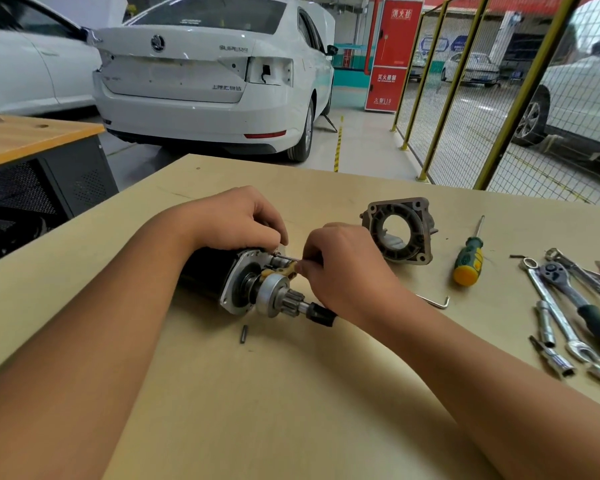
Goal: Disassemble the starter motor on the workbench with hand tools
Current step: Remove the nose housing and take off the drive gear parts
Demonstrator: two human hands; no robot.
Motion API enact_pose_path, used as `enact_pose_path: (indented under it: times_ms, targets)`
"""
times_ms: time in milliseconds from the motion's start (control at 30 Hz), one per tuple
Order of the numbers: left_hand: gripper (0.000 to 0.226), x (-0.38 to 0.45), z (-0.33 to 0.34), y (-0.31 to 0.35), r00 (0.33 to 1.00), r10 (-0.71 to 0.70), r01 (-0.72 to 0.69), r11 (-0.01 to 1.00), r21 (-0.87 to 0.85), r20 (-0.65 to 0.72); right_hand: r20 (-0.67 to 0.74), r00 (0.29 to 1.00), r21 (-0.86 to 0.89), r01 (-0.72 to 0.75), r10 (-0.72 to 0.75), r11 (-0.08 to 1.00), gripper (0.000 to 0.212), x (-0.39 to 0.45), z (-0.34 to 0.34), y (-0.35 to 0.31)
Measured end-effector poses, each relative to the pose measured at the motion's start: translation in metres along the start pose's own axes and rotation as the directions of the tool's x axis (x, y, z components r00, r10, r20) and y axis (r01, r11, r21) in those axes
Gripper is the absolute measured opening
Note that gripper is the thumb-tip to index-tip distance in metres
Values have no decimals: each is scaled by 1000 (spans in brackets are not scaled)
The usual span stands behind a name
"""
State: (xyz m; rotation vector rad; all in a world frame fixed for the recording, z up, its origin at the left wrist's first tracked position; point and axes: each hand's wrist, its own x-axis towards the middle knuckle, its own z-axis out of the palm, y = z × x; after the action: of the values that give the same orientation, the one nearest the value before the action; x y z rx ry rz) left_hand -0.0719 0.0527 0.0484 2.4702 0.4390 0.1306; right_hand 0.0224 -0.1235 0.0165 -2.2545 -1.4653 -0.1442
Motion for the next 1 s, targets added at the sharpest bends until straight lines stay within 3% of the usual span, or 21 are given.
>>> enact_pose_path:
  times_ms: [200,500,667,767,900,1000]
  targets:
    - [21,2,0,10,993,-108,98,974,205,40,41,998,54,44,-46,998,22,-1,5,4]
    - [14,-1,1,21,994,-74,98,928,359,-79,83,985,456,-173,152,873,21,2,11,8]
    - [26,-4,0,24,992,-39,79,935,345,-119,-22,999,262,-29,36,965,13,-1,12,4]
    - [16,-2,-1,16,992,-18,53,956,289,-121,-40,991,46,130,-128,990,14,0,6,6]
    - [19,-2,-1,11,996,84,-86,992,96,24,-64,952,-144,288,-299,947,18,-5,4,8]
    - [22,-5,0,13,980,144,-150,988,32,138,-73,949,-166,293,-308,942,21,-8,6,8]
